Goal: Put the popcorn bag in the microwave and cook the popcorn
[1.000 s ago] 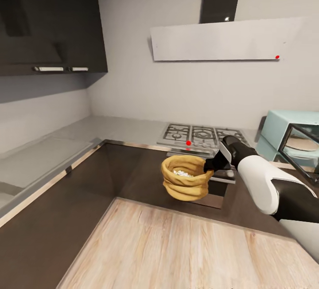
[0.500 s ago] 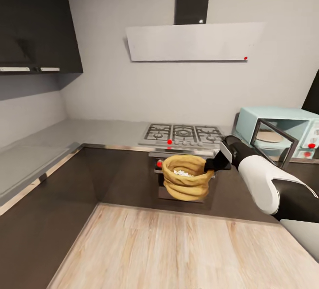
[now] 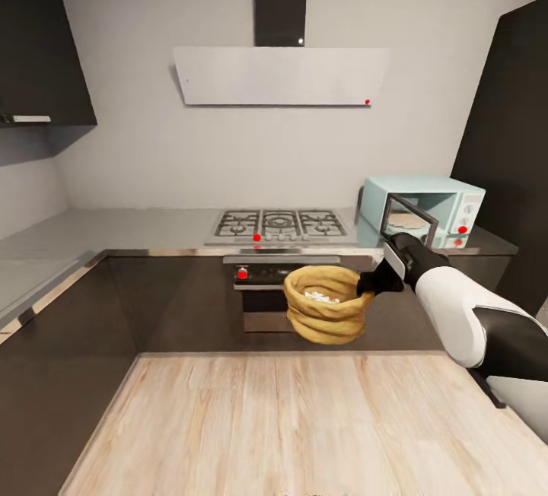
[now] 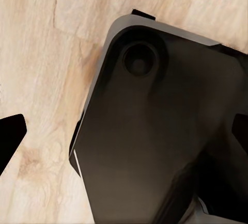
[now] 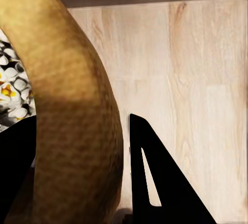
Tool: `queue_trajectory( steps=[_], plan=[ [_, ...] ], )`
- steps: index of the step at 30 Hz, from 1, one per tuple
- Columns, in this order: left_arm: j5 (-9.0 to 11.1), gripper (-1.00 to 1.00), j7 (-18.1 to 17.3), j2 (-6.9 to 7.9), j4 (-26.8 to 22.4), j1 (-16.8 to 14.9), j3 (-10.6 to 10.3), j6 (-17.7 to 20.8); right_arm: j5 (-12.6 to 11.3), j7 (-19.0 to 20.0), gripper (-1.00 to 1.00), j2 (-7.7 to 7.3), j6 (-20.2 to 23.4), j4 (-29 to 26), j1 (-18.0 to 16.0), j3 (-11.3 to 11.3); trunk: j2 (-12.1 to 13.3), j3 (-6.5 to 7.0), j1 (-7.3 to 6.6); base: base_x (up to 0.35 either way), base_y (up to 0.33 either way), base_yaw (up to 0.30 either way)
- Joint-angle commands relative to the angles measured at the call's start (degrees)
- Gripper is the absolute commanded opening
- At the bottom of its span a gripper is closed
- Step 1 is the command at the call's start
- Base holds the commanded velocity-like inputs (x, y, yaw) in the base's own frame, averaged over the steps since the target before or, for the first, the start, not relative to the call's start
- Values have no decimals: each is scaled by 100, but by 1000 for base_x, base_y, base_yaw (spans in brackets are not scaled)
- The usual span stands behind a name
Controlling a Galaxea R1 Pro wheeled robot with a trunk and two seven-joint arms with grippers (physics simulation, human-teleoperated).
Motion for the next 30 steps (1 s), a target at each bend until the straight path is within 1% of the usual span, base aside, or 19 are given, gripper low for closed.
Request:
queue_trajectory(
  steps=[1, 23, 30],
  plan=[
    [31, 100, 16, 0, -5, 1, 3, -13, 58, 43, -100, 0, 19, -6, -5, -31, -5, -7, 0, -32, 0, -287],
    [47, 100, 16, 7, -5, 0, 26, -13, 69, 40, -100, -14, 19, -6, -5, -31, -5, -7, 0, -1, 0, -287],
    [51, 100, -25, 13, -5, 1, 31, -13, 74, 40, -100, -92, 19, -6, -6, -31, -5, -7, 0, 0, 0, -287]
  ],
)
